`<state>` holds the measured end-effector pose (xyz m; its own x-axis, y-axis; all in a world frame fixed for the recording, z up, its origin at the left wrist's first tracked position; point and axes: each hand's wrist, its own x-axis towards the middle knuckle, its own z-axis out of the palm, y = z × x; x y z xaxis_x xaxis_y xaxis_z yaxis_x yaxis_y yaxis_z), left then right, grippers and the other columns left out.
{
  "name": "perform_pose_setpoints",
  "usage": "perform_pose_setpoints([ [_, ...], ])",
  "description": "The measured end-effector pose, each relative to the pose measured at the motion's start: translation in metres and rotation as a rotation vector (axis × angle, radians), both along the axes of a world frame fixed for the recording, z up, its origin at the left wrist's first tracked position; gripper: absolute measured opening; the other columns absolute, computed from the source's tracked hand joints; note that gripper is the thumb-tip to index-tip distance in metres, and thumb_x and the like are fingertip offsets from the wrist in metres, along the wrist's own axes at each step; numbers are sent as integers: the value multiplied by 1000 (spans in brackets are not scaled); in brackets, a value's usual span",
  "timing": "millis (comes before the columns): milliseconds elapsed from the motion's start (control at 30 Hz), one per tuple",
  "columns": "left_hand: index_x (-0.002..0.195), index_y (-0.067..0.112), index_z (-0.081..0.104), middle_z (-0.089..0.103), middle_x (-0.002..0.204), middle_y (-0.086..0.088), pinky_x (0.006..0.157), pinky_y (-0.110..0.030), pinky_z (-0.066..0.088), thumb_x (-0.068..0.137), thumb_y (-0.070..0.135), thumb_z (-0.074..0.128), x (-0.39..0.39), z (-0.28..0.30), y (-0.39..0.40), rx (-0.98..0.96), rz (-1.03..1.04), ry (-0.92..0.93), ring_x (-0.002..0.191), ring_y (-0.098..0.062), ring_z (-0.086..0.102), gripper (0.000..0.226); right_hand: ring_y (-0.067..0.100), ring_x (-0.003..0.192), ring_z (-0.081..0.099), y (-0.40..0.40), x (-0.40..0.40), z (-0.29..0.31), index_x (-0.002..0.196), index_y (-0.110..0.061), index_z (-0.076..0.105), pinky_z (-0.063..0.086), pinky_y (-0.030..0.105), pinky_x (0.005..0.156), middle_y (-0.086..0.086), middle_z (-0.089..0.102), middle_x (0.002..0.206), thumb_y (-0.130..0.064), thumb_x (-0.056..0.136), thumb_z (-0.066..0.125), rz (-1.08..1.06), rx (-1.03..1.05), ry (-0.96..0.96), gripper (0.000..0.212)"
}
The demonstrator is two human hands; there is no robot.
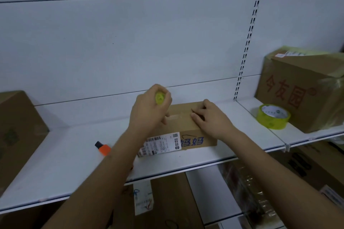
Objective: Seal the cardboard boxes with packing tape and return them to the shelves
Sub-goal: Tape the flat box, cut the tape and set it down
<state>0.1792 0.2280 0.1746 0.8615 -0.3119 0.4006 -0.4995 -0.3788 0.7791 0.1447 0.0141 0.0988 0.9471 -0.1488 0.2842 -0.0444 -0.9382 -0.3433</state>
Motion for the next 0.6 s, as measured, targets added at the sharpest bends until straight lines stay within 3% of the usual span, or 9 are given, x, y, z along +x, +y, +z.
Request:
perform_pose_setpoints([
  [100,88,21,72,73,74,-5,51,-33,56,99,34,55,24,29,-16,115,-273,174,65,-33,71,24,16,130,40,6,-8,-6,150,-24,42,42,33,96,-1,34,142,-42,106,32,-15,28,50,49],
  [167,86,26,74,75,88,-7,61,-31,56,98,33,53,39,40,-32,288,-336,100,81,-32,72,25,15,142,30,6,-9,-4,153,-23,35,36,32,104,-4,22,159,-40,107,30,6,47,98,50],
  [233,85,26,75,75,86,-7,52,-27,55,98,30,51,52,47,-50,377,-351,87,75,-26,72,27,13,149,17,3,-6,-3,155,-18,29,24,28,114,-2,14,165,-37,108,28,34,60,144,51],
  [300,87,22,75,75,83,-7,46,-19,49,98,28,51,61,49,-66,505,-380,111,69,-23,71,28,16,149,19,2,-1,-4,154,-10,30,16,27,119,6,21,163,-36,108,27,66,69,151,53],
  [367,90,18,76,75,85,-6,49,-18,48,96,29,52,68,47,-78,664,-412,142,70,-21,70,28,19,141,32,1,1,-9,149,-10,39,25,34,119,8,36,154,-44,103,23,93,111,105,60],
  [433,93,9,76,71,69,-5,50,-21,46,96,26,51,71,42,-84,747,-440,212,53,-16,61,30,19,131,44,0,1,-12,142,-15,48,33,31,111,5,49,143,-42,103,23,84,172,23,54],
  [500,93,3,74,63,56,-3,49,-20,41,95,23,51,77,37,-86,732,-437,264,42,-13,49,30,18,118,54,2,-3,-8,134,-23,57,39,29,99,2,60,130,-37,109,24,23,368,-53,44],
  [600,87,4,72,61,55,-4,51,-24,40,92,23,53,82,36,-86,717,-454,290,40,-12,43,28,12,106,61,4,-4,1,117,-27,70,44,24,91,-4,70,115,-56,105,22,-47,782,-80,57],
])
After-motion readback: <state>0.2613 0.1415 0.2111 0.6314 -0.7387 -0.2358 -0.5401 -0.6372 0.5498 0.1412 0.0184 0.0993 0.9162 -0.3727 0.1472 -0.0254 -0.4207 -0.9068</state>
